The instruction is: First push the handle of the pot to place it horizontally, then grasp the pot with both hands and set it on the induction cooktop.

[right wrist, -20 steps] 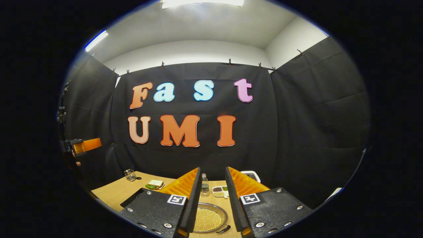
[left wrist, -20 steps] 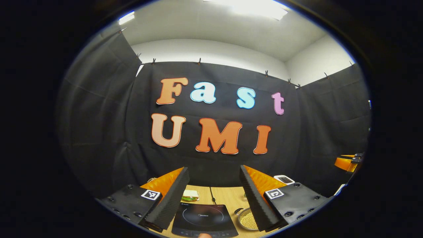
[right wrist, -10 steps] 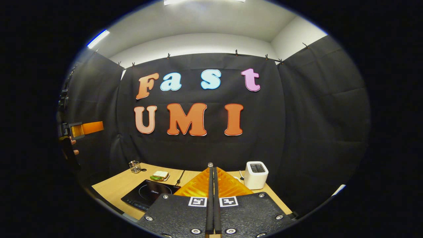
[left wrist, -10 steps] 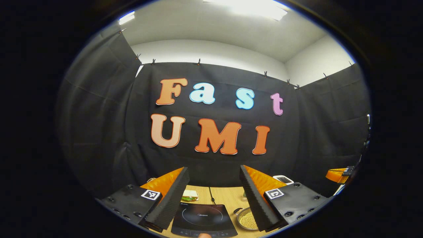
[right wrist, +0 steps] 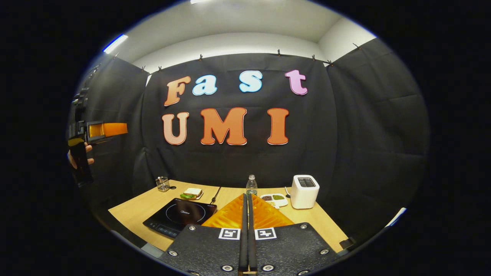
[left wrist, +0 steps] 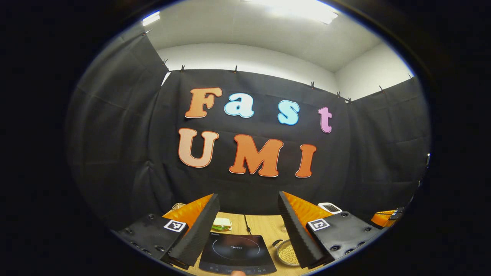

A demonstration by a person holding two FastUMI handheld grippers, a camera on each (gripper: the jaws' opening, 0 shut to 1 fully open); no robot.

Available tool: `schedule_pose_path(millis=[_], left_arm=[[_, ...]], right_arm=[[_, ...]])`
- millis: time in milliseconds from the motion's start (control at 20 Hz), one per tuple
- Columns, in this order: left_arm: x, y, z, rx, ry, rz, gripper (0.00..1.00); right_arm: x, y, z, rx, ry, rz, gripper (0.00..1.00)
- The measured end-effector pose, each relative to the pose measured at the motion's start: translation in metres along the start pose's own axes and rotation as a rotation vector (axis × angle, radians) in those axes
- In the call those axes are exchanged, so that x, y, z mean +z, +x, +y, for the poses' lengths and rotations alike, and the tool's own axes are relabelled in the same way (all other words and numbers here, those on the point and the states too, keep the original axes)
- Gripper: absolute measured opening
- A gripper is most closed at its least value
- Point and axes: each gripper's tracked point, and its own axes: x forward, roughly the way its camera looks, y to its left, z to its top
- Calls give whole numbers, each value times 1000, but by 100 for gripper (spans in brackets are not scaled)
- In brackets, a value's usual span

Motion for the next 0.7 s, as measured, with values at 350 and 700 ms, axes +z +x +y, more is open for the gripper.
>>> schedule_pose_path(millis=[350,700], left_arm=[[-3,0,7,17,6,-1,99],[0,-5,1,13,18,-32,99]], right_arm=[[-52,-6,15,29,-14,70,0],[-114,-5,13,49,19,153,0]])
